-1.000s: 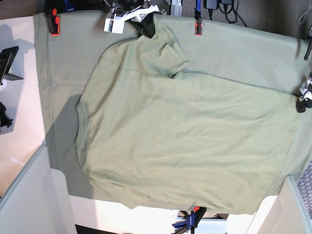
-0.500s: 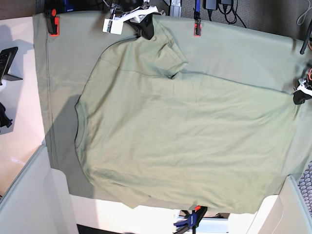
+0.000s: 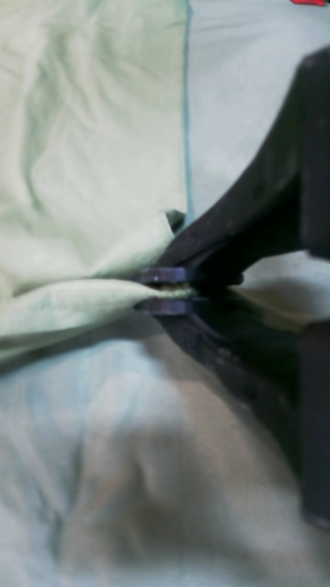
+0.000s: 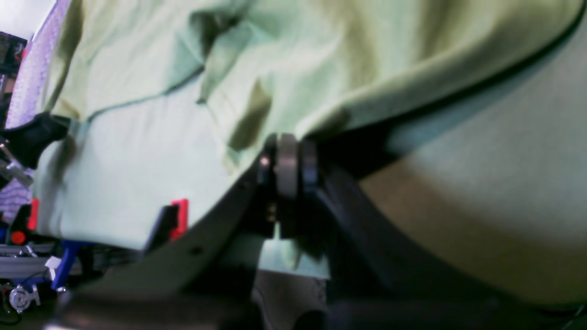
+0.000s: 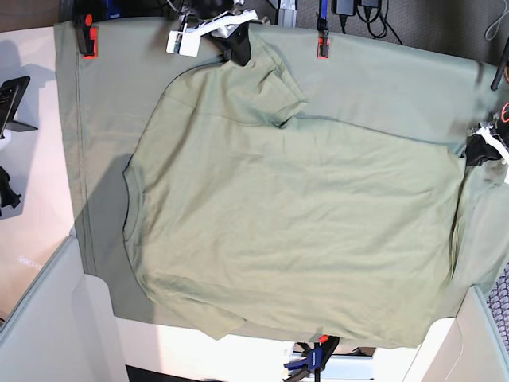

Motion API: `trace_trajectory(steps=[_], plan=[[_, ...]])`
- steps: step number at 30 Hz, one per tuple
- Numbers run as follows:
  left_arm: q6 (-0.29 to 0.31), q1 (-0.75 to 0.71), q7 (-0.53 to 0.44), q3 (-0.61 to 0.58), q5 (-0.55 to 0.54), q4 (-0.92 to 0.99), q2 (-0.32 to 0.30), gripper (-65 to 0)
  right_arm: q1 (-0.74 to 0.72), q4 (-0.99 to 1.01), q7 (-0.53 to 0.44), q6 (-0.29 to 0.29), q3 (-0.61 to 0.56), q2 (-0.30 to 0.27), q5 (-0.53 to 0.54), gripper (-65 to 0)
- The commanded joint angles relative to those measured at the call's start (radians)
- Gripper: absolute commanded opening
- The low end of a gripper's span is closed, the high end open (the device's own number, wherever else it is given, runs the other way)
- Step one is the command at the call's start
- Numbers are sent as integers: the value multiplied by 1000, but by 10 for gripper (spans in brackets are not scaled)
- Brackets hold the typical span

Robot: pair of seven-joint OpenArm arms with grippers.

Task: Fold the T-shirt properly
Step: 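Lower the left gripper onto the shirt's side edge and pinch it, then lift the shirt with both grippers and fold it over toward the hem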

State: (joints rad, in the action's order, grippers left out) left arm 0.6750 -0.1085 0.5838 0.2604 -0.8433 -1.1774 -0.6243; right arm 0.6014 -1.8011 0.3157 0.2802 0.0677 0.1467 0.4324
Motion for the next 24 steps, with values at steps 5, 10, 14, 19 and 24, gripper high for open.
trace_trajectory(steps=[5,10,14,19,24], plan=[[23,5,12,9,-80,-27,-69,-650,37,-82,25,18,-2,3,13,-650],[23,-14,65,9,-142,-27,-86,-650,71,-129,26,18,-2,3,13,-650],[23,-55,69,17,-150,-27,-91,-650,101,-162,26,19,-2,3,13,-650],[23,-111,72,113,-221,-28,-91,-650,125,-191,26,19,-2,3,13,-650],[23,-108,71,161,-246,-28,-93,-650,119,-247,25,18,-2,3,13,-650]])
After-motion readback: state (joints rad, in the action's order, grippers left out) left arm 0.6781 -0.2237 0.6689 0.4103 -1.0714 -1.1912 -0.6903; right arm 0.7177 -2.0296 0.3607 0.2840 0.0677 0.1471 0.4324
